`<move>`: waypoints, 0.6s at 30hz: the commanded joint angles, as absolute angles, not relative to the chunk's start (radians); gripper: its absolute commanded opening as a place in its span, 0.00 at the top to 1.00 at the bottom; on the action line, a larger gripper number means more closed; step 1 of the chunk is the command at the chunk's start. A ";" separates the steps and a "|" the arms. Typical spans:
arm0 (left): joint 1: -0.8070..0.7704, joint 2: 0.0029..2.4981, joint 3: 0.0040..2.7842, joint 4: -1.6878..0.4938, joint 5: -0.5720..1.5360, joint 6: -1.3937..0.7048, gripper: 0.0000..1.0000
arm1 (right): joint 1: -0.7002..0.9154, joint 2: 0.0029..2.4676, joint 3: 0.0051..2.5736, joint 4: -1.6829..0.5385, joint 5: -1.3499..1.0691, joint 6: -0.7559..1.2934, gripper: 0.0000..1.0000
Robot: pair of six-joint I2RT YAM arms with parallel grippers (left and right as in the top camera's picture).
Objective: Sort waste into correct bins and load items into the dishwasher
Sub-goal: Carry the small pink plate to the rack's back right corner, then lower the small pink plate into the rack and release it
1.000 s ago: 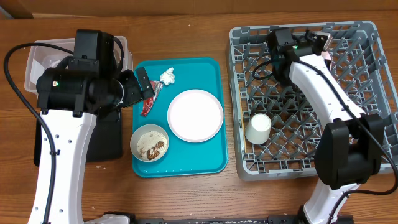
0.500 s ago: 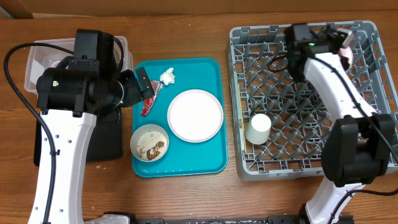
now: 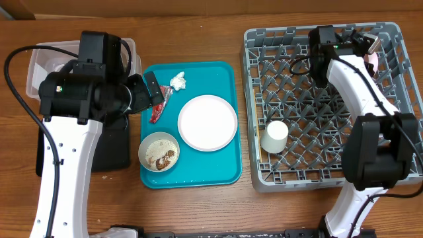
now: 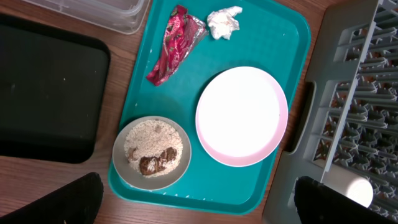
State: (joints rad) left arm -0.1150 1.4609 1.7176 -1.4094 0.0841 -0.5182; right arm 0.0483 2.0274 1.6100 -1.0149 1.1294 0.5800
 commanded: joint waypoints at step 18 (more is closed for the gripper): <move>-0.112 1.464 1.731 -1.406 0.070 -0.528 0.00 | 0.009 2.049 1.618 -1.001 1.185 0.569 0.96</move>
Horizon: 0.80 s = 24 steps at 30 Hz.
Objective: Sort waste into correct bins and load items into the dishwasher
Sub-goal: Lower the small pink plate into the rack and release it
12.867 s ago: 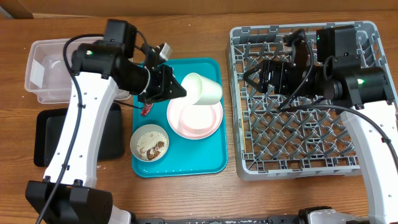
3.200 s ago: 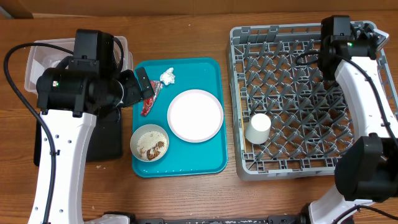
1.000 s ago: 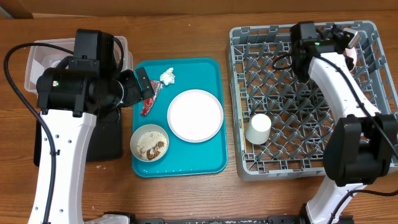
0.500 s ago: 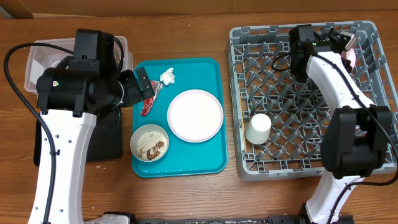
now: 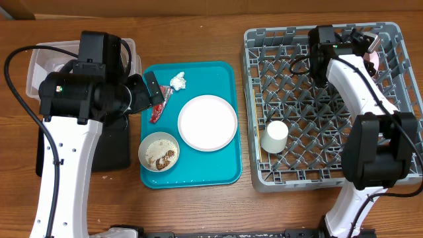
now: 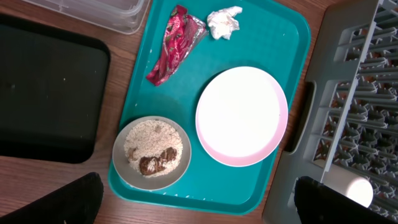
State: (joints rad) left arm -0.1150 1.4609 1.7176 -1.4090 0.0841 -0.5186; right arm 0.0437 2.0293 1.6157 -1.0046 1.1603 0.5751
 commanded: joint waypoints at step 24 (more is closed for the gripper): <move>-0.112 1.464 1.731 -1.406 0.070 -0.528 0.00 | -0.030 2.037 1.618 -1.001 1.119 0.569 0.96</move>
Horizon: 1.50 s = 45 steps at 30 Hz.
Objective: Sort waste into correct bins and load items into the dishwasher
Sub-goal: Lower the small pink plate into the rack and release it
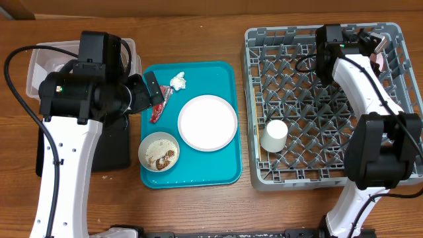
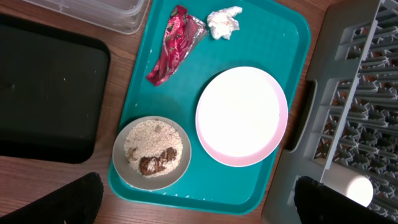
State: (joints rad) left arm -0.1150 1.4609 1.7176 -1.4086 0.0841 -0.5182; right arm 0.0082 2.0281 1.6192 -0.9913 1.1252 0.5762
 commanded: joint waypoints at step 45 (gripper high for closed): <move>-0.112 1.464 1.731 -1.406 0.070 -0.528 0.00 | 0.049 2.031 1.617 -1.048 1.218 0.519 0.96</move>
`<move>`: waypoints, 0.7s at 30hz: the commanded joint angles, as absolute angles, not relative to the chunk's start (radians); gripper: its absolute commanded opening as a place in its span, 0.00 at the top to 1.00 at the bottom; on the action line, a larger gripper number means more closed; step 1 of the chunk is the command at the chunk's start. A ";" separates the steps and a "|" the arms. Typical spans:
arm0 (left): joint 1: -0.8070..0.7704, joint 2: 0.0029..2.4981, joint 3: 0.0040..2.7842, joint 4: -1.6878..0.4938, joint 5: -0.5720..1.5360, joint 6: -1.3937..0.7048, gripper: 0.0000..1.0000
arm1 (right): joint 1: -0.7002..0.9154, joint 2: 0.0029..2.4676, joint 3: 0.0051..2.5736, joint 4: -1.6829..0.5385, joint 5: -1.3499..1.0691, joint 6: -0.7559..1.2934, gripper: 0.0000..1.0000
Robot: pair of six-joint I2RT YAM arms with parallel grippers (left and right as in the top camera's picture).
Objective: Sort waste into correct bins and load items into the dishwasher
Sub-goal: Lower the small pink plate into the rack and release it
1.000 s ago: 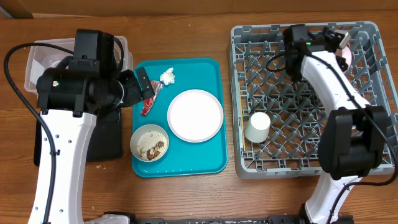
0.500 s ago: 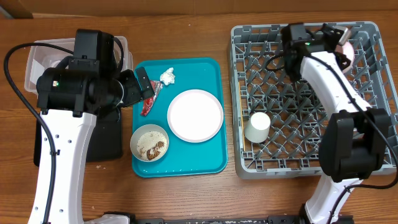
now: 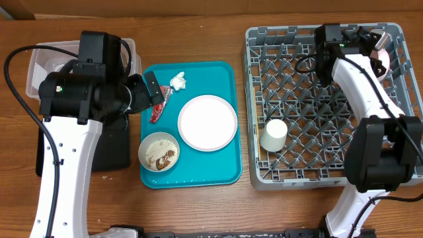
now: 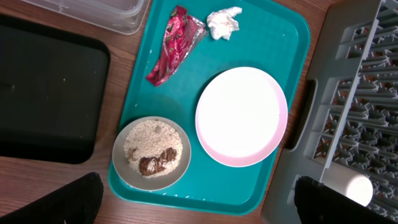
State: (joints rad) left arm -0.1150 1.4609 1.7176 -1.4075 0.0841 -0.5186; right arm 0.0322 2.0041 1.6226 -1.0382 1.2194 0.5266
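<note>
A teal tray [image 3: 225, 168] carries a white plate [image 3: 207, 122], a bowl of food scraps [image 3: 158, 151], a red wrapper [image 3: 158, 107] and a crumpled tissue [image 3: 178, 81]. In the left wrist view the plate [image 4: 241, 116], bowl [image 4: 151, 152], wrapper [image 4: 174, 43] and tissue [image 4: 224, 22] lie below my left gripper [image 4: 199, 208], which hangs open and empty over the tray's near edge. The grey dish rack [image 3: 254, 99] holds a white cup [image 3: 273, 136]. My right gripper [image 3: 378, 41] reaches over the rack's far right corner beside something pink [image 3: 382, 38]; its jaws are too small to read.
A clear plastic container [image 3: 36, 66] stands at the far left, and a black bin [image 4: 50, 93] lies in front of it under my left arm. The rack's wall [image 4: 311, 124] runs close along the tray's right side.
My right gripper's end and the pink thing by it have shifted slightly towards the rack's far right corner. The left arm and everything on the tray are unchanged.
My left gripper stayed open above the tray at every moment, with plate, bowl, wrapper and tissue unmoved. My right arm was over the rack's far edge at first, then a little further right, and now its gripper is at the far right corner.
</note>
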 commanded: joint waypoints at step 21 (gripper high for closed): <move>-0.112 1.464 1.731 -1.406 0.070 -0.528 0.00 | 0.260 2.018 1.619 -1.180 1.203 0.554 0.50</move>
State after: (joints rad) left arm -0.1150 1.4609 1.7176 -1.4071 0.0837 -0.5186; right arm 0.2127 2.0304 1.6196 -1.1820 1.2316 0.5308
